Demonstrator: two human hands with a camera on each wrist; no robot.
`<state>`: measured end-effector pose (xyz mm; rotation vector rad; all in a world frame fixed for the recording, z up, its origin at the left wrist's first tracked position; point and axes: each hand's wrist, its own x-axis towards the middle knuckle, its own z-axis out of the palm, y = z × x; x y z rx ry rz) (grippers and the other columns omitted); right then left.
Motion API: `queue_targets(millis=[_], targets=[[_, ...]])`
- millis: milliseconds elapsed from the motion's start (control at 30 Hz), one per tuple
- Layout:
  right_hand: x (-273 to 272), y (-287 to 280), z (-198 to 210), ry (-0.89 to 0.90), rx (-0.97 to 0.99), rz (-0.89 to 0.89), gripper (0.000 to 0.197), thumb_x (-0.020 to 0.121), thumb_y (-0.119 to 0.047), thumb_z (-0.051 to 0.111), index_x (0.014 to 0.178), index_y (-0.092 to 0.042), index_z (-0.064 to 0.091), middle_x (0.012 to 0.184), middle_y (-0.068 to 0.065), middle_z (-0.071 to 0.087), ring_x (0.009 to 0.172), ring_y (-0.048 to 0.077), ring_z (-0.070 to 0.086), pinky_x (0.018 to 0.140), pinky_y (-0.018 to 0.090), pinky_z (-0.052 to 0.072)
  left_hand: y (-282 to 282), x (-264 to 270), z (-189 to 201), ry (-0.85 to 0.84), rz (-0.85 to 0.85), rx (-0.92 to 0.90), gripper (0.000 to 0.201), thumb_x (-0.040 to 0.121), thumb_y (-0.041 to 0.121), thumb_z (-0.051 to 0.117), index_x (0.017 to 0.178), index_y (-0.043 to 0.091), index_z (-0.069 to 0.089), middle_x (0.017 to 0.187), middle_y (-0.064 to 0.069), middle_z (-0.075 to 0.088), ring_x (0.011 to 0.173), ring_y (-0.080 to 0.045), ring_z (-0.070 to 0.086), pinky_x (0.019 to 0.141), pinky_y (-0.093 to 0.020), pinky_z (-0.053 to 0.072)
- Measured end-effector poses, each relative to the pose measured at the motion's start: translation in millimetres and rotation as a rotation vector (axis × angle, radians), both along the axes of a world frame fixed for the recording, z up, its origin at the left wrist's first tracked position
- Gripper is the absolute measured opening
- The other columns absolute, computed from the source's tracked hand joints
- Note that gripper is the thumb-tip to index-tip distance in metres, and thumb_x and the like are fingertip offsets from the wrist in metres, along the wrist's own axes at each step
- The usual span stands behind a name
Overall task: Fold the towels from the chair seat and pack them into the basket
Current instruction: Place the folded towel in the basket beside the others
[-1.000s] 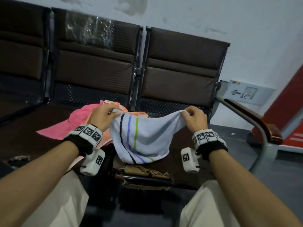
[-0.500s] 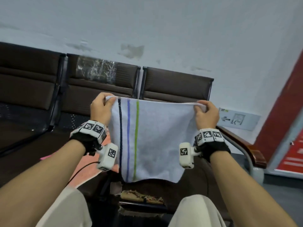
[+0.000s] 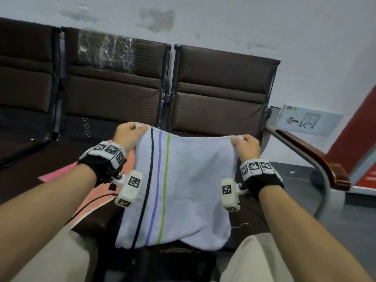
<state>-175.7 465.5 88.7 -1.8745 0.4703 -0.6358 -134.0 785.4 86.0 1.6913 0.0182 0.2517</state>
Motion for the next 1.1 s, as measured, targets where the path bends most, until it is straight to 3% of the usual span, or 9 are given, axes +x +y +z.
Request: queue_targets(millis=[200,267,367,467,533,633,800,967,1100], targets=[[32.3,6.0,-24.4,-0.001,0.214,0.130,0.016,0.077,-0.002,0.062,0.080,-0.016,0.069,0.084,0.003,0.068,0.080,0.015,0.060,0.077,0.030,0.050,-20.3,30.2,-26.1,0.037,-0.128,0.046,0.009,0.086,0.013,0.062,0.084,0.020,0.067,0.083,-0.007,0.065,0.078,-0.022,0.060,0.061,-0.030,0.049],[34.2,7.3,-36.8,0.017,0.241,0.196,0.021,0.076,-0.002,0.060,0.075,-0.017,0.074,0.077,-0.004,0.073,0.074,0.009,0.063,0.068,0.019,0.051,-24.8,32.1,-38.7,0.049,-0.204,0.050,0.011,0.087,0.012,0.062,0.094,0.018,0.068,0.086,-0.014,0.064,0.077,-0.025,0.061,0.066,-0.036,0.051],[39.6,13.9,-48.2,0.124,0.253,0.339,0.021,0.077,-0.005,0.060,0.074,-0.015,0.078,0.079,-0.002,0.074,0.074,0.008,0.066,0.067,0.022,0.052,-32.0,30.7,-53.6,0.066,-0.292,0.069,0.014,0.088,0.011,0.062,0.100,0.012,0.069,0.089,-0.020,0.064,0.078,-0.027,0.061,0.069,-0.040,0.050],[42.3,26.5,-44.4,0.188,0.305,0.503,0.016,0.083,-0.008,0.063,0.076,-0.011,0.077,0.068,0.001,0.069,0.056,0.008,0.060,0.052,0.019,0.049,-39.4,27.4,-59.5,0.102,-0.344,0.054,0.013,0.089,0.009,0.061,0.098,0.005,0.069,0.090,-0.014,0.065,0.081,-0.024,0.058,0.071,-0.037,0.046],[45.6,34.6,-45.2,0.250,0.305,0.656,0.012,0.086,-0.007,0.063,0.089,-0.009,0.074,0.079,0.006,0.070,0.068,0.013,0.064,0.063,0.024,0.054,-42.9,30.3,-61.3,0.142,-0.365,0.068,0.010,0.090,0.010,0.060,0.094,0.008,0.069,0.095,-0.011,0.064,0.084,-0.020,0.059,0.069,-0.033,0.049],[45.7,42.2,-55.0,0.356,0.190,0.889,0.025,0.087,0.007,0.058,0.109,-0.002,0.063,0.103,0.018,0.066,0.092,0.021,0.063,0.086,0.036,0.051,-46.8,33.0,-63.5,0.240,-0.387,0.051,0.012,0.092,0.010,0.056,0.097,0.007,0.066,0.098,-0.018,0.060,0.084,-0.025,0.057,0.060,-0.027,0.055],[40.9,50.8,-70.1,0.313,-0.632,0.814,0.012,0.086,-0.011,0.063,0.093,-0.011,0.073,0.090,0.007,0.070,0.082,0.018,0.065,0.081,0.036,0.052,-51.0,34.4,-69.6,0.316,-0.477,0.033,0.022,0.091,-0.003,0.049,0.105,0.003,0.064,0.088,-0.015,0.062,0.073,-0.016,0.063,0.063,-0.027,0.059],[38.0,62.7,-69.3,0.142,-0.480,0.826,0.005,0.087,-0.022,0.064,0.084,-0.019,0.068,0.085,-0.002,0.067,0.080,0.013,0.063,0.077,0.037,0.054,-57.9,26.6,-76.4,0.297,-0.540,0.051,0.022,0.091,0.000,0.054,0.113,0.003,0.055,0.076,-0.003,0.063,0.062,-0.006,0.065,0.058,-0.020,0.056],[36.5,69.6,-76.1,0.118,-0.486,0.842,0.005,0.083,-0.024,0.069,0.082,-0.020,0.066,0.072,-0.006,0.064,0.064,0.003,0.057,0.060,0.022,0.048,-65.0,16.9,-75.8,0.207,-0.635,0.091,0.020,0.090,-0.002,0.055,0.108,0.001,0.062,0.089,-0.011,0.070,0.073,-0.009,0.068,0.062,-0.018,0.055]])
